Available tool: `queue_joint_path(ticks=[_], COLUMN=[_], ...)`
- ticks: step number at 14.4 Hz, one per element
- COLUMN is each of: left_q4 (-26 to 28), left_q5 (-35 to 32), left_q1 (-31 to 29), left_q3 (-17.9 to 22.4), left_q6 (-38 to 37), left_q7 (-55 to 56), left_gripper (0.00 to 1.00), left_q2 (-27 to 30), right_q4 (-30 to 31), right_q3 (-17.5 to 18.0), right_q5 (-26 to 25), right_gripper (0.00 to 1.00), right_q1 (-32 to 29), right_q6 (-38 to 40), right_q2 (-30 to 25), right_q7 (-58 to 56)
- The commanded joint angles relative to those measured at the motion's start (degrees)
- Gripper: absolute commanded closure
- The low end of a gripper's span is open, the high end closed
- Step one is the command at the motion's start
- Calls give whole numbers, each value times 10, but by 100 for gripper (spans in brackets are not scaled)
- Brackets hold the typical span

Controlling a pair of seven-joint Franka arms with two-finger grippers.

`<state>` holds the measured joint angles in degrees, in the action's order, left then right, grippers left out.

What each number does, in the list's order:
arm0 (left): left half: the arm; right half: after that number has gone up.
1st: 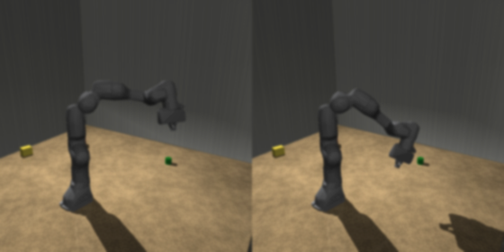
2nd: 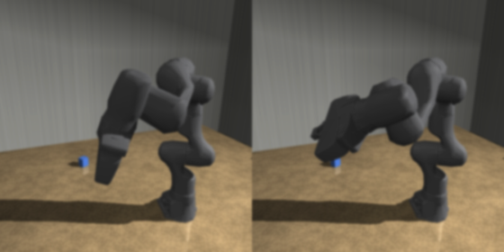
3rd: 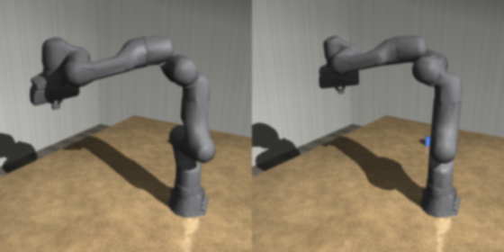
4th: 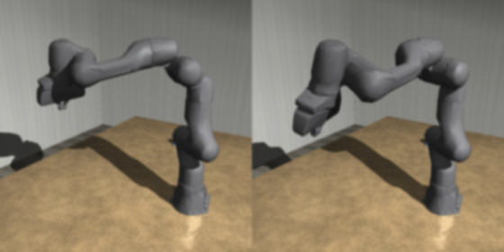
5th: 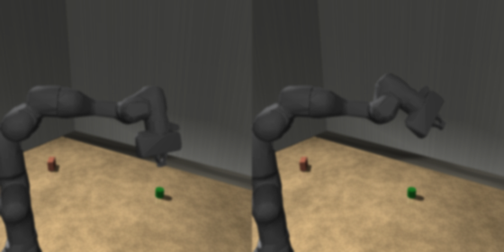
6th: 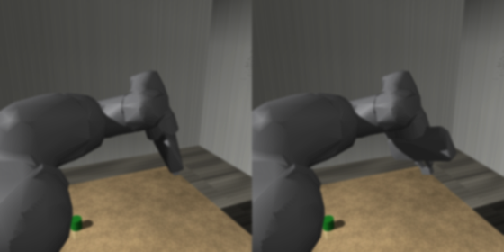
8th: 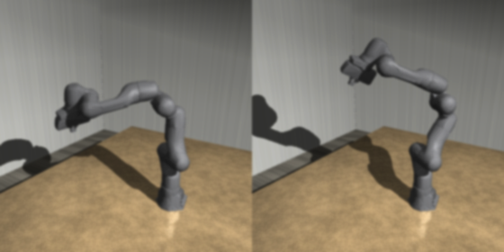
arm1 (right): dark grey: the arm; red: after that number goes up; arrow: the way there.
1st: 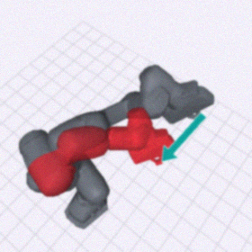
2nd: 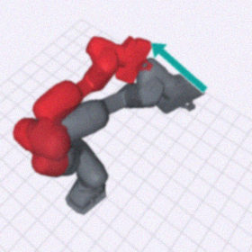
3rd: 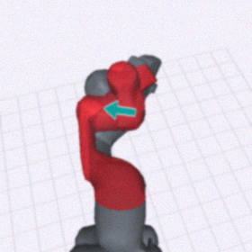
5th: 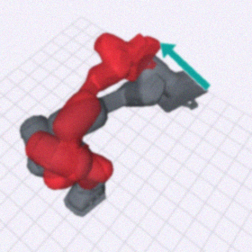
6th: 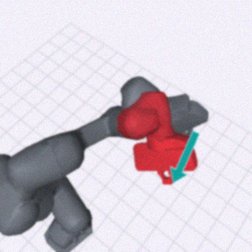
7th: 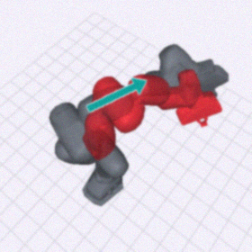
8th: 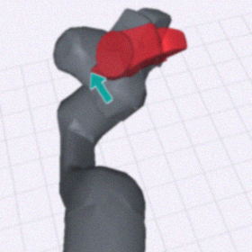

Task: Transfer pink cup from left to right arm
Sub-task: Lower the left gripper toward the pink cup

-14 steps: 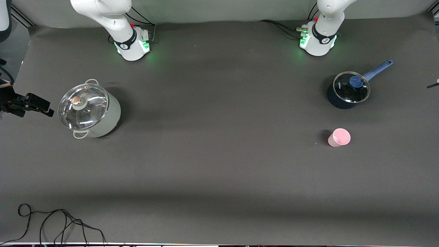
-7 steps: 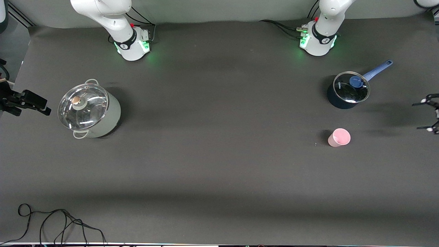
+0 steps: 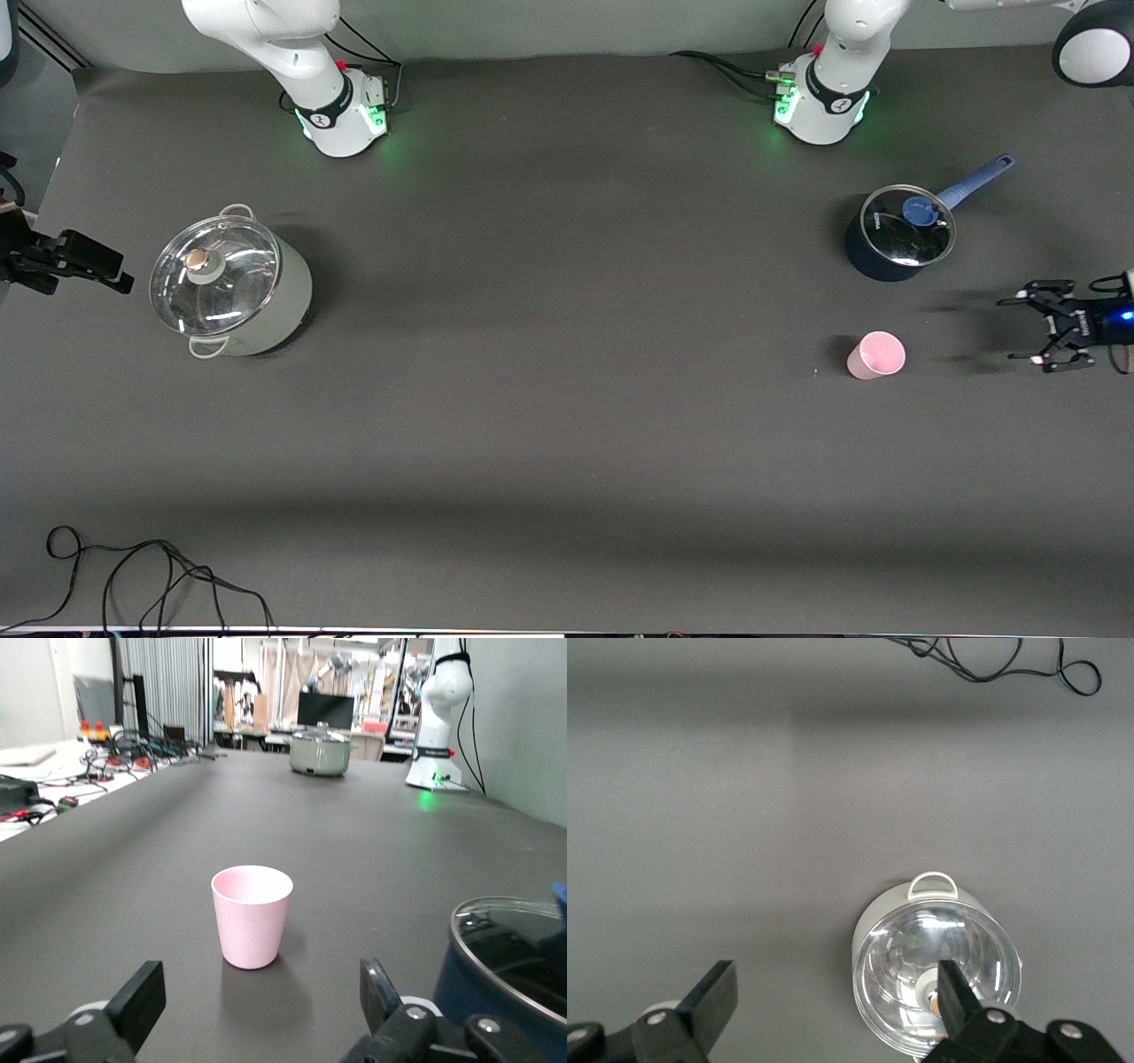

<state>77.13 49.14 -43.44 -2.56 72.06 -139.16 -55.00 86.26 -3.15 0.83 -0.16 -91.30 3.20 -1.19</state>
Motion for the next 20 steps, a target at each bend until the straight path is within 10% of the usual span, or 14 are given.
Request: queue_joint_path(ticks=[1, 20], left_q4=[-20, 44], left_q5=[24, 69], left_q1=[5, 66], left_q3=[-2, -44], left_q6=[-5, 68], left_q7=[-30, -96], left_gripper=[2, 2], left_q2=[-35, -87], right_q4=[4, 1], right_q3=[-5, -11], right_q5=[10, 8], right_gripper=[0, 0], right_q1=[3, -4], right_q6=[-3, -12], right_q2=[0, -5], right_q7=[-11, -11])
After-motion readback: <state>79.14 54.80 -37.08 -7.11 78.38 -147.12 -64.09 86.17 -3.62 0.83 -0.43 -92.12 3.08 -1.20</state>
